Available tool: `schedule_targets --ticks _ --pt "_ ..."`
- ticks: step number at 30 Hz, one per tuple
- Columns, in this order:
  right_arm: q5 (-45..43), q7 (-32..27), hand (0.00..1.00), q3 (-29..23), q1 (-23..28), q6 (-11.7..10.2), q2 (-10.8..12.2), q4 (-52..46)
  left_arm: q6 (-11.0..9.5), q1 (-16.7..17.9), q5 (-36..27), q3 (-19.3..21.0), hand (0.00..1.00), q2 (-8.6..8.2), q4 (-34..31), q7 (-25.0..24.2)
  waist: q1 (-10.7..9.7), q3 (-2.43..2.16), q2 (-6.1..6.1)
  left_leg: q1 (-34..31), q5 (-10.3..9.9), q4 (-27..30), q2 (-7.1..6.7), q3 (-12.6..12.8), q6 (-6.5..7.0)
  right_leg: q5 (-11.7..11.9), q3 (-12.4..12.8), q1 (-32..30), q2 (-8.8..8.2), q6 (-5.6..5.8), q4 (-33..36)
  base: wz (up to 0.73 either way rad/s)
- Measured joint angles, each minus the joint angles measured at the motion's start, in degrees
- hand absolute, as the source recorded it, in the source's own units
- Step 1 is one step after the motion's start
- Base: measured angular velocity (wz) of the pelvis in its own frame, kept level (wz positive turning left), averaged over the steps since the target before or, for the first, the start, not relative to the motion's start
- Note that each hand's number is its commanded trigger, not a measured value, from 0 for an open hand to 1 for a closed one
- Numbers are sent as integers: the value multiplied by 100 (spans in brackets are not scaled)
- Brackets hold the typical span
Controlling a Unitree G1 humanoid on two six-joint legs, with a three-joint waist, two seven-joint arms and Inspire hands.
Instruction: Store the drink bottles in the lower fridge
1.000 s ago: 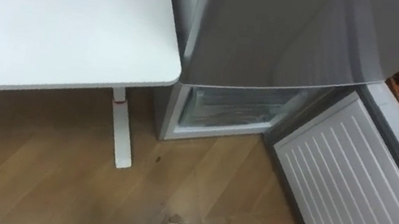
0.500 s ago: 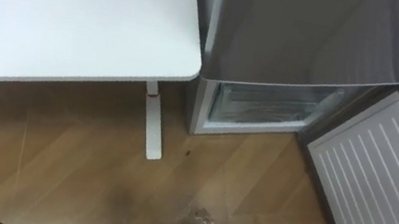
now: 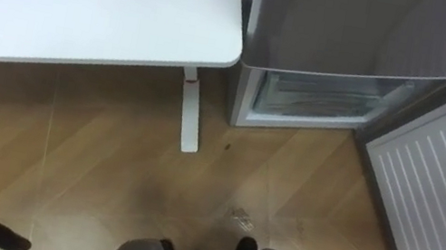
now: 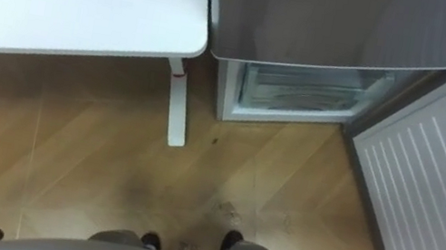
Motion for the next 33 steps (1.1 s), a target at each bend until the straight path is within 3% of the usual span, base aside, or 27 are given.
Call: schedule_targets --ticks 7,11,18,24,27,30,32,33 --pt "51 73 0 50 -15 -141 -11 201 -20 -320 -28 -323 0 175 20 -94 20 -13 -23 -144 1 84 -4 -42 1 -2 -15 -137 -13 -6 97 3" --pt "71 69 0 62 7 -284 -11 214 -151 -574 -42 -326 0 310 188 -97 103 -23 3 -245 5 93 -15 -44 8 -1 -7 -254 -24 -7 128 -1" --pt "250 199 0 155 19 -509 -13 376 -207 -690 -27 -330 0 328 207 -223 138 -34 76 -278 4 101 -8 -62 7 4 -44 -259 -23 -14 114 1" --pt "484 475 0 965 86 -574 58 289 -169 -679 -22 -610 0 296 265 -408 271 -28 46 -142 -4 31 95 118 -18 78 77 -233 71 -84 75 -18" --pt "697 660 0 1207 517 -582 186 -346 -132 -620 -13 -662 0 210 290 -493 295 -26 -17 30 -30 -61 197 230 -92 145 151 -80 186 -147 -64 -27" --pt "1065 863 0 1448 1344 -666 456 -1552 -38 -502 -31 -889 0 154 355 -504 332 -20 -203 275 -13 -220 301 357 -196 200 273 87 332 -232 -208 -35" --pt "1417 1677 0 1814 2096 -562 681 -2831 3 -472 -16 -1081 0 -22 349 -510 363 -24 -269 349 7 -251 375 410 -259 251 320 156 423 -292 -308 -17" --pt "1430 1908 0 1994 2207 -542 794 -3106 10 -480 -20 -1121 0 -93 373 -509 411 -24 -271 386 18 -282 382 419 -276 257 341 172 440 -302 -317 -16"
